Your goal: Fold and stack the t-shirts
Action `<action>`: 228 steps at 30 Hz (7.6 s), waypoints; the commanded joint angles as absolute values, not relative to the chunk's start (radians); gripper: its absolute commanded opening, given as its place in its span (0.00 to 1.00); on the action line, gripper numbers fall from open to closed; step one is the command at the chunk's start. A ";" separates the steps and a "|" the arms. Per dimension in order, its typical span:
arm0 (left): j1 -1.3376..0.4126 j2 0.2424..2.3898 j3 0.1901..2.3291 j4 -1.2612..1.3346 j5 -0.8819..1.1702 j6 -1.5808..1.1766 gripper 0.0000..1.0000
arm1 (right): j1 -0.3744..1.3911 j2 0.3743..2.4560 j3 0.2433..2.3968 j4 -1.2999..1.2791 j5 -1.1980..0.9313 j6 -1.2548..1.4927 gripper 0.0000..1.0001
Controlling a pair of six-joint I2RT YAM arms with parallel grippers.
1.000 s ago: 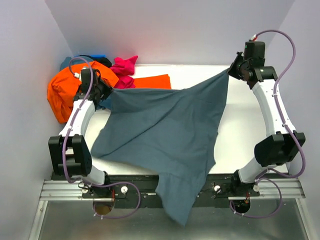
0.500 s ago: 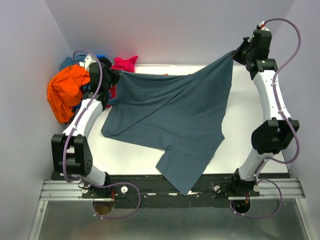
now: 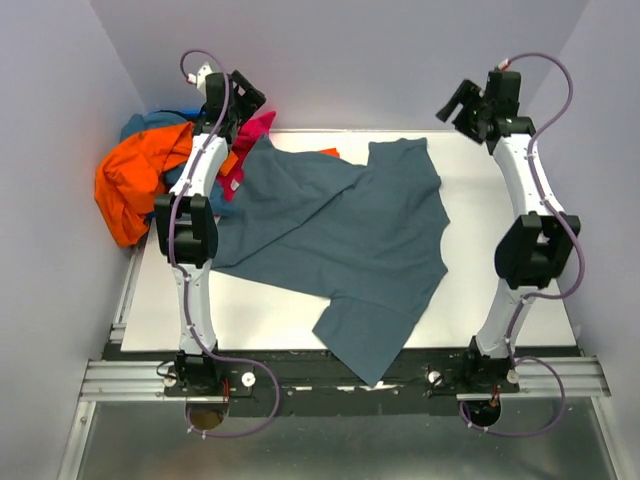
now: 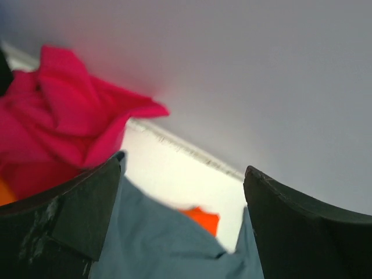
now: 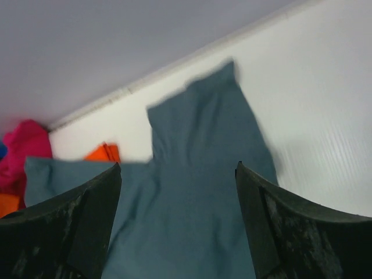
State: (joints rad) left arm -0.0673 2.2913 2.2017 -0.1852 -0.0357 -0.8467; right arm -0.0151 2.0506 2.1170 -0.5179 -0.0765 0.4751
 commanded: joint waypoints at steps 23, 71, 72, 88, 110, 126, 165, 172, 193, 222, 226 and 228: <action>-0.061 0.986 0.813 -0.238 -0.121 -0.838 0.99 | 0.109 1.299 0.738 -0.591 0.141 0.805 0.58; -0.135 1.887 1.381 -0.189 0.086 -0.692 0.62 | -0.276 1.106 0.703 -0.377 0.042 0.661 0.55; -0.137 1.894 1.379 -0.190 0.090 -0.687 0.62 | -0.270 1.089 0.704 -0.382 0.029 0.651 0.54; -0.160 2.045 1.425 -0.261 0.100 -0.644 0.47 | -0.178 1.071 0.666 -0.400 -0.043 0.618 0.49; -0.156 2.129 1.548 -0.319 0.080 -0.620 0.04 | -0.176 1.112 0.664 -0.385 -0.081 0.614 0.45; -0.071 2.075 1.614 -0.348 0.093 -0.598 0.00 | -0.167 1.269 0.683 -0.529 -0.032 0.678 0.44; -0.103 2.014 1.519 -0.333 -0.009 -0.558 0.43 | -0.167 1.241 0.658 -0.471 -0.112 0.666 0.42; -0.114 2.084 1.535 -0.314 0.198 -0.568 0.37 | -0.167 1.243 0.657 -0.463 -0.146 0.669 0.41; -0.100 2.184 1.578 -0.314 0.316 -0.588 0.34 | -0.167 1.238 0.663 -0.459 -0.169 0.655 0.41; -0.118 2.095 1.522 -0.301 0.302 -0.578 0.36 | -0.167 1.256 0.667 -0.446 -0.207 0.658 0.40; -0.118 2.128 1.546 -0.325 0.296 -0.580 0.37 | -0.167 1.250 0.669 -0.452 -0.209 0.658 0.40; -0.118 2.131 1.548 -0.330 0.287 -0.574 0.38 | -0.167 1.246 0.672 -0.456 -0.207 0.655 0.40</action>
State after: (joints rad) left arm -0.1135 2.1223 1.5238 -0.3012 0.2855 -0.5865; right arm -0.1707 1.2510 0.6643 -0.4603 -0.1852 0.6643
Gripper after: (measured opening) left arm 0.368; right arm 0.398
